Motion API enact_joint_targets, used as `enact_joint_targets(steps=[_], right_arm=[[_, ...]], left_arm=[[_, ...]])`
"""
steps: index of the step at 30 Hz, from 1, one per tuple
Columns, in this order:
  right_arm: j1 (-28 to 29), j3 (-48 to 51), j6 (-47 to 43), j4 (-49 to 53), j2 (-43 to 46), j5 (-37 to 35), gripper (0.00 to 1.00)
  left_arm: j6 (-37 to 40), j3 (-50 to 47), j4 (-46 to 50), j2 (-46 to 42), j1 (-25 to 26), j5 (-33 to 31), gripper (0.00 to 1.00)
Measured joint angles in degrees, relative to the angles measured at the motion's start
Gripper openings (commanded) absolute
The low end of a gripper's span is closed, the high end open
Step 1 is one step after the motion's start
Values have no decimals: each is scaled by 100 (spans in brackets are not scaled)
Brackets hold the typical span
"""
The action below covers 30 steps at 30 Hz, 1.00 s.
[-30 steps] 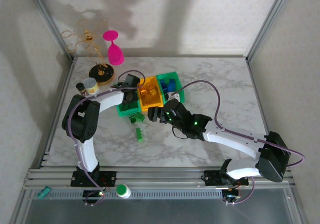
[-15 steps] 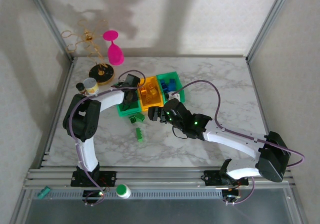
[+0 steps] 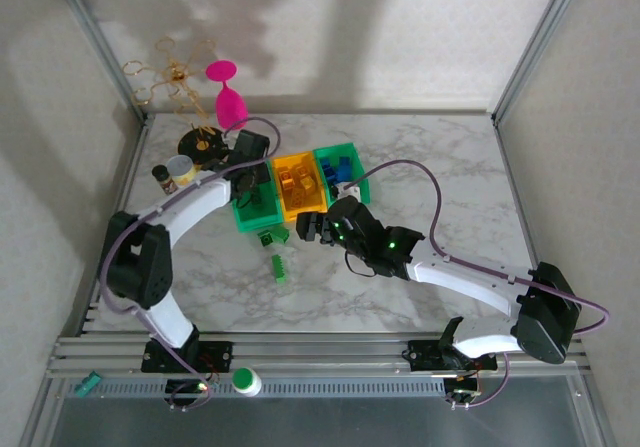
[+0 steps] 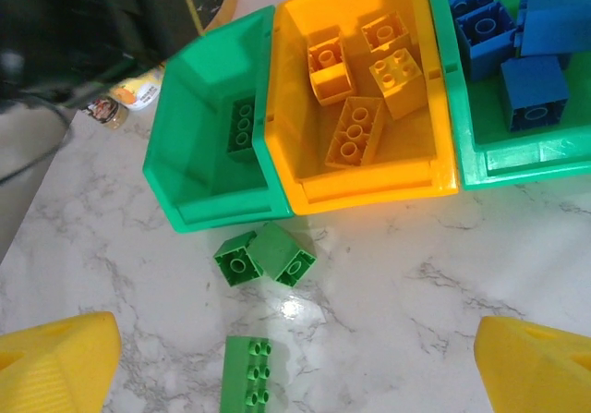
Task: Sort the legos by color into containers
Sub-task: Place the lego in the container, then pick up the lego from the middle-left of the table.
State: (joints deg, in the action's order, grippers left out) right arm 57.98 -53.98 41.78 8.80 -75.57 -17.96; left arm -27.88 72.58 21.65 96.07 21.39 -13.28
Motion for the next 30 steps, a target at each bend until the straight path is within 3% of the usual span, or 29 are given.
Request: enact_joint_targets(steps=[6,16,23,30], right_arm=[[-24,258,39,4,127,2,99],[-31,1241,197,-144,387,219,99],[-31,1596,195,-555,385,358,99],[-31,1676,195,-772,367,431,99]], left_arm=[[-179,-728,125,-1287,299,0,44],[-1174,-2184,697,-2863,1528,-66,46],[-1980,-2758,820,-2951,2297,-175,48],[-2323,-2889,603,-2208,2791,-256,50]])
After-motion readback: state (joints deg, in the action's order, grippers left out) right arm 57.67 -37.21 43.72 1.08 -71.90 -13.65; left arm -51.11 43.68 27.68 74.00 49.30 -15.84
